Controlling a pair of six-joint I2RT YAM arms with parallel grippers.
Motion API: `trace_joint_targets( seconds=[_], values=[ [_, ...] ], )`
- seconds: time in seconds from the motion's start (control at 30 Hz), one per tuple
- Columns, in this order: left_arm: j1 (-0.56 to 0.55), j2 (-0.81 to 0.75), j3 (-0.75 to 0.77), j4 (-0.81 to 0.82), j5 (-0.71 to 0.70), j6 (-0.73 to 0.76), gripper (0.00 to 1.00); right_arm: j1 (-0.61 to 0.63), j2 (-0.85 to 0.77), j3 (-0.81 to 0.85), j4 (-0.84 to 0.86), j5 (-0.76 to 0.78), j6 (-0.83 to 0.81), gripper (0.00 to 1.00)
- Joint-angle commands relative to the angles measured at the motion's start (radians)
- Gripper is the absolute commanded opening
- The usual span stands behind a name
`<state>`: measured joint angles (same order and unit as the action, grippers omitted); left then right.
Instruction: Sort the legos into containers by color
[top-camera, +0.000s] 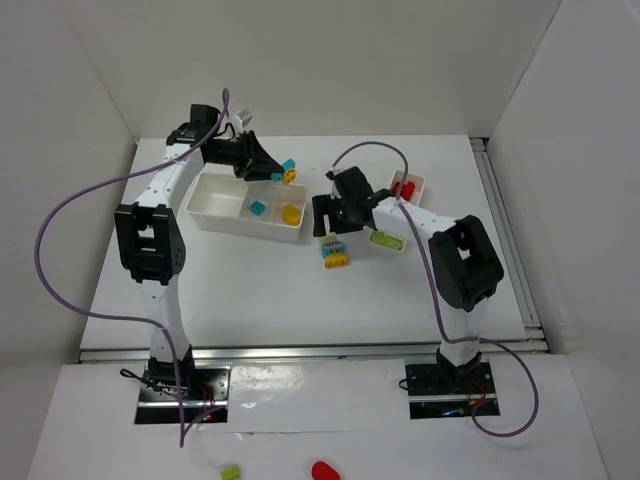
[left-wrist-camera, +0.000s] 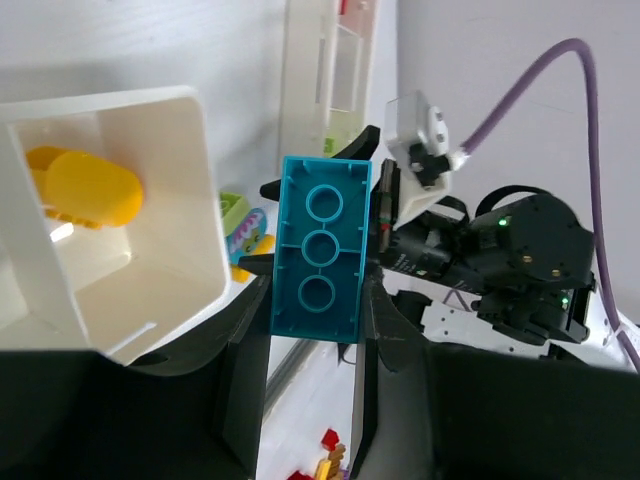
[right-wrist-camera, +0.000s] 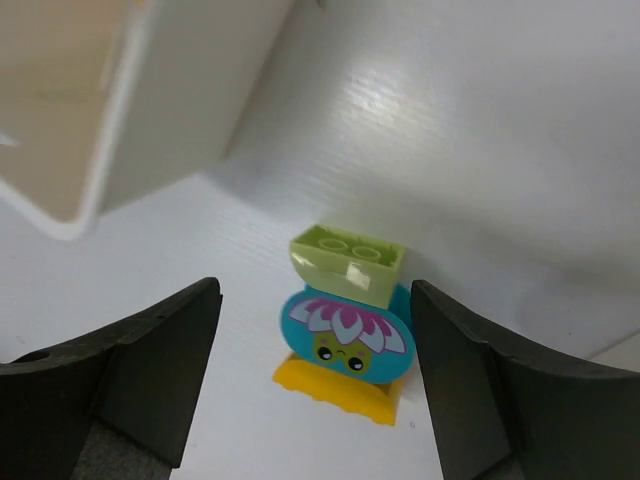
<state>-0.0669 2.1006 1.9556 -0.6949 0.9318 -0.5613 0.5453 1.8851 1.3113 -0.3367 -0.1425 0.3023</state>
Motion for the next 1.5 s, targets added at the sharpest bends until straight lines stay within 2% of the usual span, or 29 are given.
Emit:
trace_joint_targets(
  seconds=[0.0, 0.1, 0.17, 0.2, 0.23, 0.33, 0.37, 0.43, 0.5, 0.57, 0.63, 0.73, 0.8, 1.03, 1.1, 1.3, 1.47],
  values=[
    [0.004, -0.066, -0.018, 0.081, 0.123, -0.034, 0.00, -0.005, -0.119, 0.098, 0.016, 0.018, 0.001, 0.84],
    [0.004, -0.076, -0.040, 0.149, 0.195, -0.060, 0.00, -0.042, -0.185, 0.112, 0.068, -0.037, 0.012, 0.80],
    [0.004, -0.085, -0.073, 0.201, 0.228, -0.089, 0.00, -0.067, -0.196, 0.112, 0.125, -0.158, 0.030, 0.78],
    [0.004, -0.096, -0.086, 0.259, 0.257, -0.101, 0.00, -0.097, -0.208, 0.112, 0.157, -0.222, 0.044, 0.77],
    [0.004, -0.096, -0.101, 0.293, 0.272, -0.129, 0.00, -0.113, -0.208, 0.112, 0.191, -0.353, 0.098, 0.77],
    [0.004, -0.132, -0.174, 0.444, 0.335, -0.192, 0.00, -0.156, -0.163, 0.099, 0.374, -0.596, 0.257, 0.84],
    [0.004, -0.132, -0.223, 0.496, 0.352, -0.216, 0.00, -0.171, -0.147, 0.098, 0.487, -0.635, 0.297, 0.87],
    [0.004, -0.158, -0.271, 0.599, 0.396, -0.299, 0.00, -0.182, -0.109, 0.069, 0.583, -0.701, 0.412, 0.90],
    [0.004, -0.171, -0.333, 0.747, 0.407, -0.351, 0.00, -0.182, -0.086, 0.056, 0.741, -0.744, 0.489, 0.90],
    [-0.005, -0.171, -0.357, 0.819, 0.433, -0.405, 0.00, -0.182, -0.043, 0.055, 0.821, -0.794, 0.586, 0.90],
    [-0.005, -0.171, -0.357, 0.821, 0.443, -0.387, 0.00, -0.182, 0.001, 0.069, 0.919, -0.836, 0.650, 0.90],
    [-0.005, -0.171, -0.333, 0.766, 0.443, -0.359, 0.00, -0.171, 0.020, 0.088, 0.947, -0.850, 0.672, 0.86],
    [-0.005, -0.171, -0.324, 0.753, 0.443, -0.345, 0.00, -0.171, 0.029, 0.088, 0.947, -0.850, 0.672, 0.78],
    [-0.005, -0.162, -0.323, 0.745, 0.443, -0.332, 0.00, -0.162, 0.049, 0.068, 1.097, -0.861, 0.776, 0.74],
    [-0.005, -0.162, -0.323, 0.736, 0.443, -0.331, 0.00, -0.151, 0.068, 0.068, 1.110, -0.861, 0.796, 0.70],
    [-0.005, -0.162, -0.323, 0.747, 0.433, -0.341, 0.00, -0.142, 0.088, 0.078, 1.110, -0.870, 0.796, 0.49],
    [-0.005, -0.162, -0.323, 0.727, 0.433, -0.322, 0.00, -0.133, 0.088, 0.097, 1.052, -0.870, 0.770, 0.48]
  ],
)
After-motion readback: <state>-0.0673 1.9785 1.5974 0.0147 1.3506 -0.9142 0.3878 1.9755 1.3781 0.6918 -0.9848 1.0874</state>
